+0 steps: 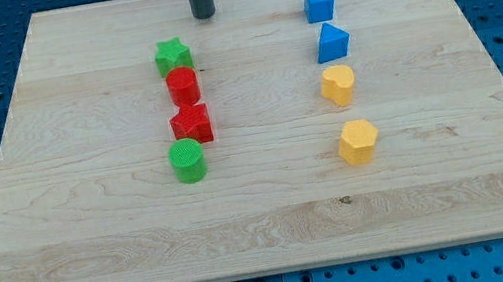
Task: Place your arm horizontally to the blue cube
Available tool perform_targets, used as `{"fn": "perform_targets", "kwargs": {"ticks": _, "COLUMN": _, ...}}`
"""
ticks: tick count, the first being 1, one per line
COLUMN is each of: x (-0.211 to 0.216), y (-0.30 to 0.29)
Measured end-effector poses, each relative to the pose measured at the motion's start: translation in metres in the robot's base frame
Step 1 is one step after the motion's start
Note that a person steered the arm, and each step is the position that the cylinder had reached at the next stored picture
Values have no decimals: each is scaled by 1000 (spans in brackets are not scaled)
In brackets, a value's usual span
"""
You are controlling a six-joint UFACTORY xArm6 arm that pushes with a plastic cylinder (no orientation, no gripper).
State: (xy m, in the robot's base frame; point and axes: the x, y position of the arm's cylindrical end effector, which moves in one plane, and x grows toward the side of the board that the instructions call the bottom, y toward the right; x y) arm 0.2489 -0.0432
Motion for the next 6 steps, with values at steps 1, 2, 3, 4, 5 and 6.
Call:
{"fn": "perform_targets", "kwargs": {"ticks": 1, "x": 0, "y": 0}}
{"fn": "perform_targets", "kwargs": {"ticks": 2, "x": 1, "y": 0}}
{"fn": "perform_targets", "kwargs": {"ticks": 3, "x": 1, "y": 6}}
{"fn": "perform_targets", "kwargs": {"ticks": 4, "x": 2, "y": -10}}
{"fn": "perform_targets", "kwargs": {"ticks": 5, "x": 8, "y": -15}}
{"fn": "perform_targets", "kwargs": {"ticks": 6, "x": 17, "y": 20}}
